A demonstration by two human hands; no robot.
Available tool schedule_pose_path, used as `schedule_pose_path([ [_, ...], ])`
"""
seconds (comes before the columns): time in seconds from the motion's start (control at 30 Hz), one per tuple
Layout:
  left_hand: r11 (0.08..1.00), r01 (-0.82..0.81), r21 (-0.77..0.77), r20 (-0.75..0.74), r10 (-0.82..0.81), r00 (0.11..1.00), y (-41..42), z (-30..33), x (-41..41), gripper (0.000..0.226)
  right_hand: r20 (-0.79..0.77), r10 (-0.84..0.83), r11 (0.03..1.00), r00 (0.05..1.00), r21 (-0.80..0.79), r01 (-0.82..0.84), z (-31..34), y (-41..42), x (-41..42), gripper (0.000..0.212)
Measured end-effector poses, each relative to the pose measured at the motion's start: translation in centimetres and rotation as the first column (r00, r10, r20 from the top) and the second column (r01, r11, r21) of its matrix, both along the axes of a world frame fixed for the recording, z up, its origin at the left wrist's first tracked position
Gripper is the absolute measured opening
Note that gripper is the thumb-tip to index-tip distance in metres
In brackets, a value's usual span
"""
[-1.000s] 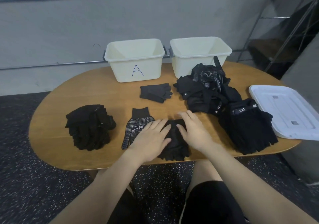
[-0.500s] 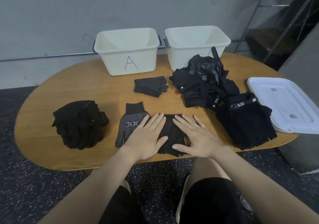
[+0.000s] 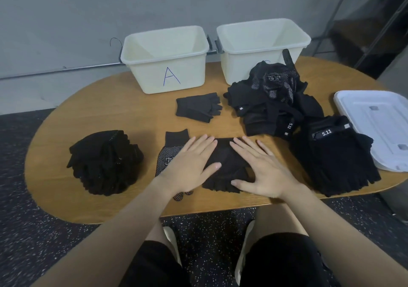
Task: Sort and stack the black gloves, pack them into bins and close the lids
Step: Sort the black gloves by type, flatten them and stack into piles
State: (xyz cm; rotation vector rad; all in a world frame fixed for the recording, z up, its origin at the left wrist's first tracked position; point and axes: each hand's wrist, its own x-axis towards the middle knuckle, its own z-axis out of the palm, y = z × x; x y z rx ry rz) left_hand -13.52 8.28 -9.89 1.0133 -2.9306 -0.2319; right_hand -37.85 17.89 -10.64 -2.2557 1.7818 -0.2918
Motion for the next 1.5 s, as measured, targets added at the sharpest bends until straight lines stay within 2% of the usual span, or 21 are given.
schedule_pose_path([
  [0.07, 0.998, -0.07, 0.0, -0.145, 0.069, 0.987, -1.7, 0.7, -0.1, 0.063, 0.047, -0.015, 0.998, 0.999, -0.055, 0.018, -0.1, 0.1, 0.0, 0.095],
  [0.13, 0.986, -0.162, -0.035, -0.212, 0.152, 0.965, -4.1, 1.1, -0.2, 0.055, 0.034, -0.018, 0.994, 0.999, -0.109, 0.022, 0.0, 0.2, 0.1, 0.091],
  [0.2, 0.97, -0.236, -0.066, -0.174, 0.222, 0.96, -6.6, 1.3, -0.4, 0.058, 0.013, -0.01, 0.991, 1.0, -0.131, 0.012, 0.1, 0.2, 0.3, 0.089],
  [0.37, 0.961, -0.248, -0.119, 0.005, 0.251, 0.968, -10.5, 1.2, -2.3, 0.064, 0.037, -0.027, 0.993, 0.999, -0.114, 0.031, 0.1, 0.1, 0.3, 0.088],
  [0.5, 0.948, -0.285, -0.143, 0.006, 0.289, 0.957, -11.5, 1.2, -3.5, 0.062, 0.067, -0.051, 0.993, 0.996, -0.099, 0.058, 0.1, 0.1, 0.3, 0.086],
  [0.6, 0.943, -0.294, -0.156, -0.005, 0.297, 0.955, -11.7, 1.0, -3.7, 0.044, 0.1, -0.063, 0.993, 0.993, -0.093, 0.073, 0.3, 0.1, 0.3, 0.085],
  [0.73, 0.939, -0.274, -0.21, -0.05, 0.269, 0.962, -11.0, 0.7, -3.5, 0.033, 0.123, -0.063, 0.992, 0.99, -0.103, 0.076, 0.3, 0.2, 0.3, 0.081],
  [0.9, 0.945, -0.251, -0.207, -0.184, 0.215, 0.959, -9.5, 1.8, -2.6, 0.023, 0.151, -0.085, 0.986, 0.985, -0.133, 0.105, 0.2, 0.4, 0.3, 0.075],
  [1.03, 0.968, -0.166, -0.19, -0.244, 0.117, 0.963, -8.1, 4.3, -1.8, 0.016, 0.167, -0.144, 0.952, 0.975, -0.247, 0.183, 1.7, -0.6, 1.4, 0.068],
  [1.2, 0.98, -0.036, -0.198, -0.27, -0.02, 0.963, -5.1, 7.6, -0.9, 0.015, 0.277, -0.233, 0.882, 0.932, -0.343, 0.323, 5.7, -2.4, 4.7, 0.069],
  [1.3, 0.992, -0.002, -0.126, -0.303, -0.037, 0.952, -3.1, 9.1, -0.6, 0.017, 0.274, -0.273, 0.864, 0.922, -0.352, 0.36, 7.0, -2.8, 5.4, 0.049],
  [1.4, 0.998, -0.036, 0.047, -0.435, 0.053, 0.899, -1.1, 10.0, -0.1, 0.018, 0.372, -0.235, 0.845, 0.898, -0.378, 0.378, 7.7, -2.1, 5.6, 0.019],
  [1.5, 0.963, -0.066, 0.262, -0.51, 0.196, 0.838, 0.3, 10.0, 0.4, 0.029, 0.485, -0.22, 0.842, 0.846, -0.343, 0.416, 8.8, -1.3, 5.8, 0.014],
])
